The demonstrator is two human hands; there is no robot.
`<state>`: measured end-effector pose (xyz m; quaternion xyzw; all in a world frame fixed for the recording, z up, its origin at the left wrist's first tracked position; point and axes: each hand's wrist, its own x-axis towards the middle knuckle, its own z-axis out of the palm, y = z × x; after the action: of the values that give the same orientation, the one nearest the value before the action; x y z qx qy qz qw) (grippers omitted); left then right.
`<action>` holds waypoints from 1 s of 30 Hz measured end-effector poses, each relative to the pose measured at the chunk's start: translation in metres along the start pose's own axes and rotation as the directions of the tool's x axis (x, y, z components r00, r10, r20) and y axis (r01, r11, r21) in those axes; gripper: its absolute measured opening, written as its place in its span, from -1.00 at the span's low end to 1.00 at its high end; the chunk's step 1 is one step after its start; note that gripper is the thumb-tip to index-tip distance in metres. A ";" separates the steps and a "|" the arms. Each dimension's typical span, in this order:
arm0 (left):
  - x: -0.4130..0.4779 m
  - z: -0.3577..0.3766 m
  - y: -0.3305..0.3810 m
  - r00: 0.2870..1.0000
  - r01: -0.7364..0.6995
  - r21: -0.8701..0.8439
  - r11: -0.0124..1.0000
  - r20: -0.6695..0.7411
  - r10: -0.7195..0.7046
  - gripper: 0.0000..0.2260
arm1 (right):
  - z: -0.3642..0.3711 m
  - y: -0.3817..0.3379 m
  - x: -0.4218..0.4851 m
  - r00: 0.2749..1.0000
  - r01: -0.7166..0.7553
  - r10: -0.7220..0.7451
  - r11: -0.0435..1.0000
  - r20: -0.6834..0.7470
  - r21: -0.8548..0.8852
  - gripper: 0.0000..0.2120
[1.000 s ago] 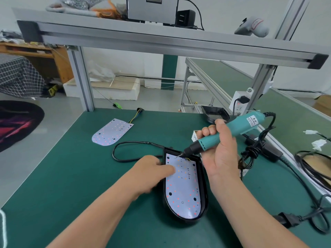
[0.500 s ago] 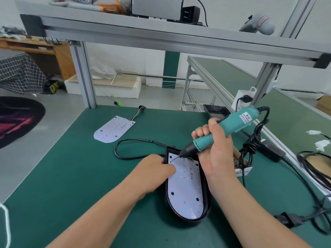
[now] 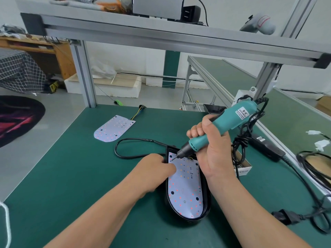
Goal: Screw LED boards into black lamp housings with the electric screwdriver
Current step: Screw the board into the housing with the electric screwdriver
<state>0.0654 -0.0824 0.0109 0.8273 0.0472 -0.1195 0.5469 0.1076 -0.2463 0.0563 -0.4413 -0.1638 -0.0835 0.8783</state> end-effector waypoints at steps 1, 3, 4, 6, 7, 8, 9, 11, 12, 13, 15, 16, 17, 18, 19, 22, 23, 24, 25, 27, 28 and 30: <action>0.000 0.000 0.000 1.000 0.001 -0.003 1.000 -0.004 -0.001 -0.80 | 0.002 0.000 -0.001 1.000 0.002 -0.001 1.000 0.026 -0.017 -0.89; -0.001 0.000 0.000 1.000 0.002 -0.010 1.000 -0.011 -0.002 -0.81 | 0.005 -0.002 -0.003 0.997 -0.002 0.005 0.999 0.074 -0.047 -0.88; -0.001 0.000 0.000 1.000 0.004 -0.020 1.000 -0.011 -0.004 -0.81 | 0.005 -0.003 -0.004 0.995 -0.008 0.014 0.998 0.095 -0.064 -0.88; -0.003 0.000 0.001 1.000 0.005 -0.048 0.999 0.001 -0.005 -0.82 | 0.005 -0.004 -0.006 0.990 -0.027 0.038 0.996 0.133 -0.085 -0.90; -0.003 0.000 0.001 1.000 0.005 -0.059 0.998 0.007 -0.004 -0.83 | 0.004 -0.004 -0.006 0.988 -0.040 0.052 0.996 0.148 -0.081 -0.90; -0.004 -0.001 0.001 1.000 0.003 -0.065 0.998 0.010 -0.003 -0.82 | 0.003 -0.005 -0.007 0.985 -0.054 0.065 0.996 0.160 -0.071 -0.86; -0.004 -0.001 0.002 1.000 0.002 -0.066 0.998 0.015 -0.001 -0.82 | 0.001 -0.007 -0.008 0.983 -0.065 0.075 0.996 0.168 -0.062 -0.79; -0.004 -0.001 0.003 1.000 0.001 -0.058 0.998 0.024 0.001 -0.83 | -0.004 -0.008 -0.009 0.978 -0.077 0.084 0.996 0.190 -0.043 -0.66; -0.004 -0.001 0.003 1.000 0.002 -0.053 0.999 0.029 -0.001 -0.83 | -0.007 -0.008 -0.009 0.976 -0.078 0.083 0.996 0.201 -0.033 -0.65; -0.005 -0.001 0.003 1.000 0.004 -0.050 0.999 0.029 -0.003 -0.83 | -0.008 -0.009 -0.009 0.975 -0.079 0.083 0.997 0.208 -0.026 -0.65; -0.006 -0.001 0.004 1.000 0.007 -0.044 0.999 0.029 -0.006 -0.83 | -0.010 -0.010 -0.009 0.975 -0.077 0.079 0.997 0.206 -0.015 -0.70; -0.006 -0.001 0.004 1.000 0.007 -0.041 0.999 0.029 -0.006 -0.83 | -0.011 -0.010 -0.009 0.976 -0.071 0.072 0.997 0.207 -0.012 -0.75; -0.006 -0.001 0.004 1.000 0.007 -0.035 0.999 0.031 -0.006 -0.83 | -0.012 -0.011 -0.010 0.976 -0.064 0.064 0.998 0.207 -0.010 -0.79; -0.007 -0.001 0.005 0.999 0.008 -0.029 1.000 0.033 -0.007 -0.82 | -0.012 -0.011 -0.010 0.976 -0.057 0.057 0.998 0.208 -0.009 -0.81; -0.007 -0.002 0.005 0.999 0.007 -0.027 1.000 0.037 -0.006 -0.82 | -0.012 -0.012 -0.010 0.977 -0.050 0.051 0.999 0.209 -0.008 -0.83; -0.008 -0.003 0.006 0.999 0.007 -0.019 1.000 0.043 -0.007 -0.83 | -0.014 -0.013 -0.009 0.978 -0.036 0.041 0.999 0.207 -0.029 -0.83; -0.008 -0.003 0.005 0.999 0.006 -0.011 1.000 0.042 -0.006 -0.84 | -0.015 -0.014 -0.009 0.976 -0.033 0.041 0.999 0.212 -0.042 -0.82; -0.009 -0.004 0.005 0.999 0.005 -0.003 1.000 0.044 -0.005 -0.86 | -0.016 -0.016 -0.009 0.974 -0.029 0.040 0.998 0.223 -0.049 -0.80; -0.009 -0.004 0.005 0.999 0.003 -0.001 1.000 0.047 -0.003 -0.87 | -0.017 -0.020 -0.008 0.970 -0.024 0.035 0.999 0.240 -0.047 -0.80; -0.010 -0.004 0.006 0.999 0.002 -0.008 1.000 0.042 -0.001 -0.87 | -0.019 -0.029 -0.007 0.962 -0.003 0.009 1.000 0.272 -0.023 -0.80; -0.011 -0.004 0.006 0.999 0.003 -0.009 1.000 0.037 -0.003 -0.81 | -0.020 -0.036 -0.005 0.963 0.017 -0.014 1.000 0.270 -0.007 -0.82; -0.012 -0.004 0.006 1.000 0.020 -0.037 0.999 0.018 -0.020 -0.61 | -0.024 -0.050 0.000 0.978 0.051 -0.050 0.999 0.204 0.003 -0.86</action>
<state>0.0559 -0.0802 0.0211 0.8154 0.0528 -0.1314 0.5612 0.0981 -0.2952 0.0800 -0.4441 -0.2643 -0.0602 0.8540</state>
